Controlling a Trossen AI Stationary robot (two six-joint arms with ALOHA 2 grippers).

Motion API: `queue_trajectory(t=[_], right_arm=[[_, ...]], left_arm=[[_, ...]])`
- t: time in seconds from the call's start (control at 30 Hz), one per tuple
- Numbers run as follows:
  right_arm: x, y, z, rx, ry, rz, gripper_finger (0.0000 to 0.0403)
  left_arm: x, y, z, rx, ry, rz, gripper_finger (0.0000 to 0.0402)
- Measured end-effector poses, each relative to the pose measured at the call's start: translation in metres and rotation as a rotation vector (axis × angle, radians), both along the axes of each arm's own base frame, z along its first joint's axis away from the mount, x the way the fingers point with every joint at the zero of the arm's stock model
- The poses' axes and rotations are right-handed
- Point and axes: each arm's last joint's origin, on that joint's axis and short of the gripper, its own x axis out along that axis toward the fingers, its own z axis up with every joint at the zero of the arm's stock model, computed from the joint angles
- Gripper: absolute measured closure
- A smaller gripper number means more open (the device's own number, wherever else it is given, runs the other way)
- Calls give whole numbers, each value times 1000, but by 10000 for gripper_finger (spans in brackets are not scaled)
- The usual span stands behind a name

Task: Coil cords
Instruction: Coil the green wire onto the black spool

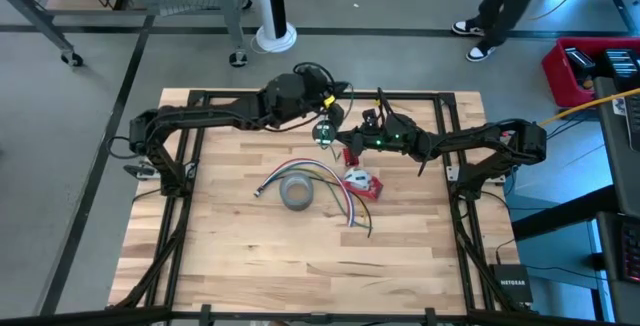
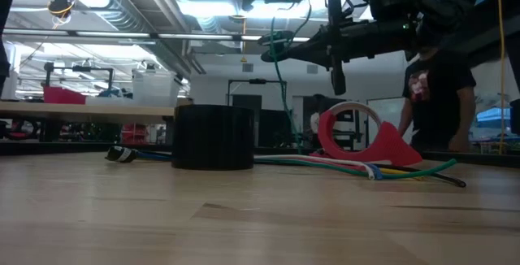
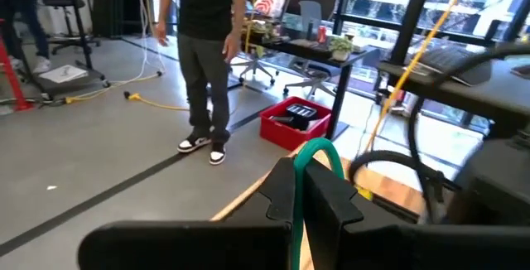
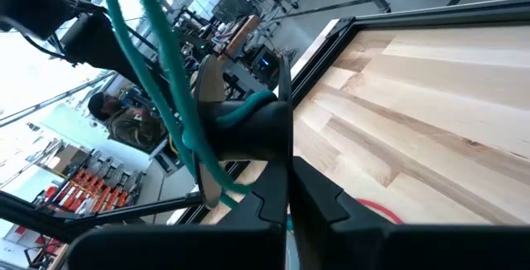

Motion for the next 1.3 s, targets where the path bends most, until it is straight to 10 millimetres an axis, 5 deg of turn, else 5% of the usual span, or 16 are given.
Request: queue_trajectory(t=[0.27,0.63,1.3], right_arm=[[0,0,-1,1,12,-9,395],[-1,-3,0,-57,14,-85,395],[-10,-9,28,-183,-133,-243,395]], left_arm=[[-8,13,-1,-26,35,41,400],[-52,2,7,-60,303,222,400],[-87,-28,-30,-186,705,453,400]])
